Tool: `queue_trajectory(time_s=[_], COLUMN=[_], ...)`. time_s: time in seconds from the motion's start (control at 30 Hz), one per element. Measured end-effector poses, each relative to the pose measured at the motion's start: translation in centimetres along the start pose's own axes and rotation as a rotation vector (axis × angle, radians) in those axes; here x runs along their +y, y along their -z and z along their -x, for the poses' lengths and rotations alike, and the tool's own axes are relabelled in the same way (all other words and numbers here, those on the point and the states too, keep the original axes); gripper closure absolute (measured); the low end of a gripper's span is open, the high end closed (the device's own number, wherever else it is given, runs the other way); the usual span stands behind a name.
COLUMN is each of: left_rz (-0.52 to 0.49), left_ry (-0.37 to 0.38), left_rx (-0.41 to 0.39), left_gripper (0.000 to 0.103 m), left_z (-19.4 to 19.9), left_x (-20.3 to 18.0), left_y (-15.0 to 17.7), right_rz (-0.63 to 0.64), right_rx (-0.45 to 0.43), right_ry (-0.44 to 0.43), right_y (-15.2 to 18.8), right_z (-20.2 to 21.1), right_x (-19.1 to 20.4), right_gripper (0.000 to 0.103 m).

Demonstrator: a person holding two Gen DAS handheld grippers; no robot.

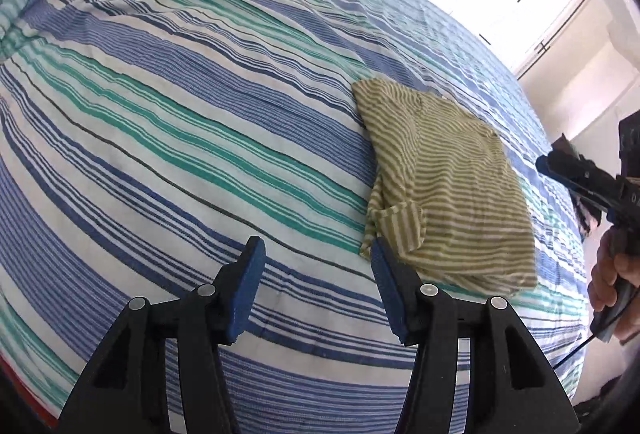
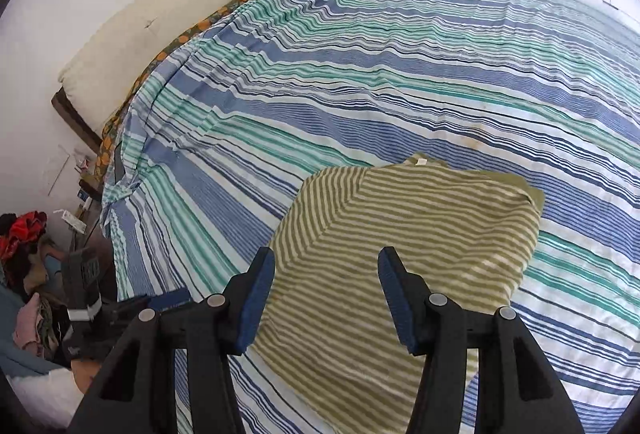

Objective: Fold small clothes

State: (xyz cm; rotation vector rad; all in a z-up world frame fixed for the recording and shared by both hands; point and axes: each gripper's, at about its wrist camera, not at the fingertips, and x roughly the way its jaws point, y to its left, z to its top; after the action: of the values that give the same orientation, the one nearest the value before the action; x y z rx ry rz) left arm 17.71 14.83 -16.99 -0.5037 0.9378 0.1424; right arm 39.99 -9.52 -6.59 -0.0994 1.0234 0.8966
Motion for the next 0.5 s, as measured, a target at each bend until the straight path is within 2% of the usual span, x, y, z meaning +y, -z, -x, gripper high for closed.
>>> queue_trajectory(time_s=[0.07,0.13,0.17,0.2,0.33,0.43,0.5], left_rz=[-0.024,-0.035,-0.041,-0.048,-0.097,-0.147,-0.183], left_ry=[-0.02,-0.037,-0.048,-0.053,-0.034,0.008,0.034], left_rx=[0.016,0.06,0.076,0.073,-0.001,-0.037,-0.03], left_gripper=[0.046,0.046,0.047,0.047,0.046,0.045,0.044], left_z=[-0.2,-1.0,-1.4,-1.0,0.8,0.5,-1.1], left_x=[0.0,0.3,0.1,0.0,-2.0,-5.1,-7.2], left_y=[0.9,1.4,1.2,1.2,-0.5,-3.2,-4.9], right_rz=[-0.001,-0.012,-0.028,-0.023,-0.076,-0.03,0.004], right_rx=[0.037,0.171,0.25,0.256,0.129,0.049,0.022], right_ry=[-0.055,0.045,0.09,0.105,0.08,0.122,0.158], right_y=[4.1,8.4,10.4,11.8,10.8,7.6,5.0], right_z=[0.2,-2.3,-3.7,-3.8,0.2,2.7,3.1], right_x=[-0.5,-1.8,-2.7,-3.1,-3.0,-2.6,-2.4], right_gripper=[0.051,0.053,0.063,0.065,0.066,0.066,0.066])
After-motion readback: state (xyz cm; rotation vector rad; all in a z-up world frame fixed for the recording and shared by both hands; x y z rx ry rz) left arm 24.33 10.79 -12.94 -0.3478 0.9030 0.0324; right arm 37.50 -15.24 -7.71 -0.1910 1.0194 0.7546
